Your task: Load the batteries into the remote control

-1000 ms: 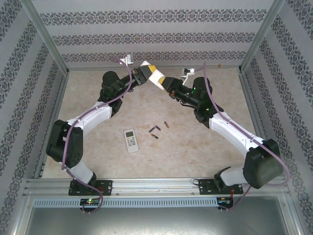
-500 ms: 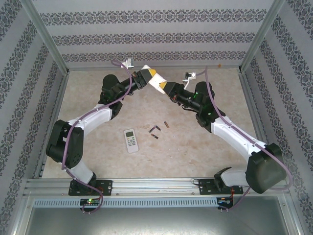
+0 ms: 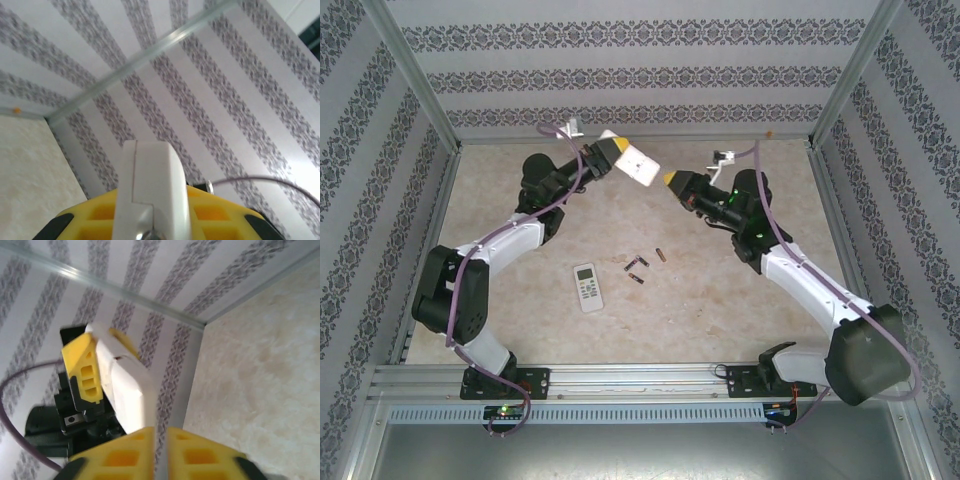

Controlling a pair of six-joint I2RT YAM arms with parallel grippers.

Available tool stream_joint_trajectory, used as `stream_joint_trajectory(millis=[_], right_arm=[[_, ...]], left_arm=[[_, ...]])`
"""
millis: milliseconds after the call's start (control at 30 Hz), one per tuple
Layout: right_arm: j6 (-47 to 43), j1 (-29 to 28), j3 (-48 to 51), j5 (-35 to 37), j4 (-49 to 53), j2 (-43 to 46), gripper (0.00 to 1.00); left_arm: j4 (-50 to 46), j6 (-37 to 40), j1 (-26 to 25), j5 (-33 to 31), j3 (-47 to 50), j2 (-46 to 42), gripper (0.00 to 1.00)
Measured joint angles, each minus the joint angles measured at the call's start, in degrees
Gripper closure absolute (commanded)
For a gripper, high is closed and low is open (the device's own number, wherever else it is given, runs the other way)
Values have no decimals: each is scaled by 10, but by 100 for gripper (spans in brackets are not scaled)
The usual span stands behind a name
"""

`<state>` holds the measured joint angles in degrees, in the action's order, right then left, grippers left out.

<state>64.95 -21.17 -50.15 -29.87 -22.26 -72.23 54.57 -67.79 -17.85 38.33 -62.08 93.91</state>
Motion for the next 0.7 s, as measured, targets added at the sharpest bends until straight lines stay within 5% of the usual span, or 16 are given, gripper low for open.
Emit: stream_joint_trajectory(millis=[167, 333, 567, 700], right_arm=[[-6, 14, 2, 5, 16, 2, 86], [-12, 14, 2, 4, 23, 3, 50], [-19, -26, -34, 4, 28, -21, 36], [-19, -46, -81, 2, 27, -58, 39]], left_arm=[[17, -2, 22, -23, 0, 0, 100], [24, -4, 21, -26, 0, 0, 100], [24, 1, 19, -26, 0, 0, 100], [20, 12, 13, -26, 0, 0, 100]])
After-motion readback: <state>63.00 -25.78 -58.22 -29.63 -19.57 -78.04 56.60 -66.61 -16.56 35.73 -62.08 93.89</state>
